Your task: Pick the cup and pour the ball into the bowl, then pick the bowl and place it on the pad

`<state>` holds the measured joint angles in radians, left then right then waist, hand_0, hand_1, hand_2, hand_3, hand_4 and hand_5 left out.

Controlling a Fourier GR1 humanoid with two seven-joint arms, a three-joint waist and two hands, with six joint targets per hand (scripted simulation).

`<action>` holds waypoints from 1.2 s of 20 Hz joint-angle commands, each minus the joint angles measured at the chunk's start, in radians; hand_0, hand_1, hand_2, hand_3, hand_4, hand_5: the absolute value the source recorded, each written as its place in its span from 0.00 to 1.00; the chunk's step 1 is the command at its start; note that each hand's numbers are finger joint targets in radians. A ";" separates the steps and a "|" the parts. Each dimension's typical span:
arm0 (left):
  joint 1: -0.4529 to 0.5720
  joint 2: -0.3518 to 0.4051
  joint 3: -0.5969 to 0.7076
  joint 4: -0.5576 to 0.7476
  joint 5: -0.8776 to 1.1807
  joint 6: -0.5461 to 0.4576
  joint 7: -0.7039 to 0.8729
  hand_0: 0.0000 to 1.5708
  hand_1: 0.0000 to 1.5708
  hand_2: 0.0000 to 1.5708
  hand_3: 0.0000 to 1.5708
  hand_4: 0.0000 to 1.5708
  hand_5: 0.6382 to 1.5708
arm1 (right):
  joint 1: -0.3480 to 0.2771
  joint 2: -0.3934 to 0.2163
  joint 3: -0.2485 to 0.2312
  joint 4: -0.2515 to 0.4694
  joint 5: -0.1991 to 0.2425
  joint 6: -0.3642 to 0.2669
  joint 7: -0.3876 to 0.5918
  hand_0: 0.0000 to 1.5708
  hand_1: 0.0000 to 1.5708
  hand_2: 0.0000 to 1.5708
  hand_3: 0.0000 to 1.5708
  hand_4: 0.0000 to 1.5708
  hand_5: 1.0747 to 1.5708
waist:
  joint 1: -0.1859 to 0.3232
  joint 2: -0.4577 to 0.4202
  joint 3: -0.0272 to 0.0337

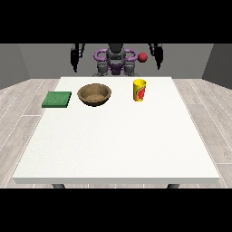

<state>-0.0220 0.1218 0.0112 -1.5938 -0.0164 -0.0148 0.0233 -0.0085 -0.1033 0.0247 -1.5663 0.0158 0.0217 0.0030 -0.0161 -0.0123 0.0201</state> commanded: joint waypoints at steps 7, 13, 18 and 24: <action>-0.105 -0.022 0.107 -0.107 0.163 0.022 0.177 0.00 0.00 0.00 0.00 0.00 0.99 | -0.025 -0.103 -0.137 -0.099 -0.187 0.115 0.116 0.00 0.00 0.00 0.00 0.00 1.00 | -0.046 -0.201 -0.0192; -0.081 0.095 0.233 -0.102 0.279 -0.106 0.097 0.00 0.00 0.00 0.00 0.00 0.98 | 0.030 -0.110 -0.197 -0.129 -0.222 0.140 0.050 0.00 0.00 0.00 0.00 0.00 1.00 | -0.027 -0.098 -0.0202; -0.145 0.048 0.212 -0.041 0.203 -0.045 -0.017 0.00 0.00 0.00 0.00 0.00 0.97 | -0.031 -0.148 -0.265 -0.070 -0.272 0.206 -0.017 0.00 0.00 0.00 0.00 0.00 1.00 | -0.034 0.008 -0.0200; -0.123 0.006 0.168 0.030 0.167 -0.089 -0.197 0.00 0.00 0.00 0.00 0.00 0.96 | -0.066 -0.164 -0.308 0.045 -0.277 0.247 -0.107 0.00 0.00 0.00 0.00 0.00 1.00 | -0.005 0.080 -0.0199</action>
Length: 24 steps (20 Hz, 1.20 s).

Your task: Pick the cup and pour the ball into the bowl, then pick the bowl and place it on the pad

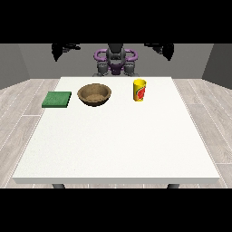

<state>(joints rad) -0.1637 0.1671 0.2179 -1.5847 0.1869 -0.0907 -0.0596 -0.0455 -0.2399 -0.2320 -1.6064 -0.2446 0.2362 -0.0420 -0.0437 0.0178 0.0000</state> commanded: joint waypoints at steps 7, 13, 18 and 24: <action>-0.072 -0.065 0.004 0.311 -0.107 0.049 -0.377 0.00 0.00 0.00 0.00 0.00 0.94 | -0.050 0.008 0.011 0.057 0.046 0.037 -0.145 0.00 0.00 0.00 0.00 0.00 1.00 | -0.059 0.162 -0.0002; -0.150 -0.136 -0.007 0.504 -0.171 0.150 -0.570 0.00 0.00 0.00 0.00 0.00 0.95 | -0.093 0.018 0.018 0.053 0.046 0.036 -0.171 0.00 0.00 0.00 0.00 0.00 1.00 | -0.105 0.228 -0.0005; -0.223 -0.083 0.031 0.665 -0.157 0.130 -0.666 0.00 0.00 0.00 0.00 0.00 0.94 | -0.094 -0.019 -0.024 0.143 0.034 0.093 -0.244 0.00 0.00 0.00 0.00 0.00 1.00 | -0.094 0.246 -0.0002; -0.273 -0.074 0.053 0.844 -0.154 0.132 -0.800 0.00 0.00 0.00 0.00 0.00 0.95 | -0.092 0.016 0.003 0.161 0.078 0.066 -0.291 0.00 0.00 0.00 0.00 0.00 1.00 | -0.097 0.278 -0.0005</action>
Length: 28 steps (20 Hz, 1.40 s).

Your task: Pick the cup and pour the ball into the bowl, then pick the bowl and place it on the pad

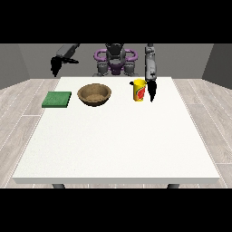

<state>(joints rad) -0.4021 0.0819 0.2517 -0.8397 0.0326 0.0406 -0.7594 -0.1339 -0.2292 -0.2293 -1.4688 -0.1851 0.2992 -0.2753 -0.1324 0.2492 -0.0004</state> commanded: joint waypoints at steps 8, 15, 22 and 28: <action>-0.147 -0.014 0.028 0.257 0.002 0.077 -0.136 0.00 0.00 0.00 0.00 0.00 0.99 | -0.047 -0.019 -0.013 0.032 0.007 0.004 -0.004 0.00 0.00 0.00 0.00 0.00 1.00 | -0.027 0.039 -0.0001; -0.075 -0.043 -0.015 0.255 -0.150 0.376 -0.238 0.84 0.84 1.00 1.00 0.93 0.65 | -0.078 -0.086 -0.051 0.009 -0.042 0.070 -0.012 0.00 0.00 0.00 0.00 0.00 1.00 | -0.091 0.088 -0.0004; -0.057 0.045 -0.129 0.218 -0.271 0.360 -0.004 0.85 0.85 1.00 1.00 0.98 0.71 | -0.030 -0.101 -0.081 0.136 -0.040 0.051 0.075 0.00 0.00 0.00 0.00 0.00 1.00 | 0.009 -0.159 0.0014; -0.245 0.320 -0.171 0.217 -0.424 0.378 0.292 0.92 0.92 1.00 1.00 1.00 0.70 | -0.034 -0.094 -0.071 0.183 -0.032 0.054 0.081 0.00 0.00 0.00 0.00 0.00 1.00 | 0.008 -0.219 0.0039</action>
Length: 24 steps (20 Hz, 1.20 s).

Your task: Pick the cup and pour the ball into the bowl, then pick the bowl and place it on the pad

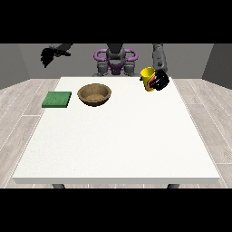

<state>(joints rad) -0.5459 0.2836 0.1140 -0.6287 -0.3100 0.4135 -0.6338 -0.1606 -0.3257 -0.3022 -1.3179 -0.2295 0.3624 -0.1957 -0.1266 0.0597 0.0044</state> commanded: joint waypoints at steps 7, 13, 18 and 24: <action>-0.219 0.041 -0.199 -0.003 -0.307 0.107 0.446 0.95 0.95 1.00 1.00 0.97 0.70 | -0.042 -0.002 -0.004 0.130 0.017 0.005 -0.021 0.00 0.00 0.00 0.00 0.00 0.99 | 0.006 -0.044 -0.0021; -0.268 0.009 -0.233 -0.044 -0.385 0.036 0.596 0.95 0.95 1.00 1.00 0.96 0.67 | -0.011 -0.038 -0.042 0.202 0.003 0.065 -0.100 0.00 0.00 0.00 0.00 0.00 1.00 | 0.017 -0.065 -0.0037; -0.332 -0.080 -0.394 -0.024 -0.612 0.072 0.797 0.97 0.97 1.00 1.00 1.00 0.61 | -0.020 -0.063 -0.058 0.278 0.014 0.075 -0.126 0.00 0.00 0.00 0.00 0.00 1.00 | 0.040 -0.105 -0.0021; -0.455 -0.072 -0.527 0.023 -0.841 0.002 0.933 0.98 0.98 1.00 1.00 0.95 0.75 | -0.025 -0.072 -0.054 0.298 0.002 0.107 -0.112 0.00 0.00 0.00 0.00 0.00 1.00 | -0.004 -0.121 -0.0018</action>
<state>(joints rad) -0.9119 0.2195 -0.3394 -0.6219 -1.0282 0.4718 0.2088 -0.1813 -0.3809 -0.3466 -1.0503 -0.2240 0.4496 -0.2936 -0.1141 -0.0561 0.0020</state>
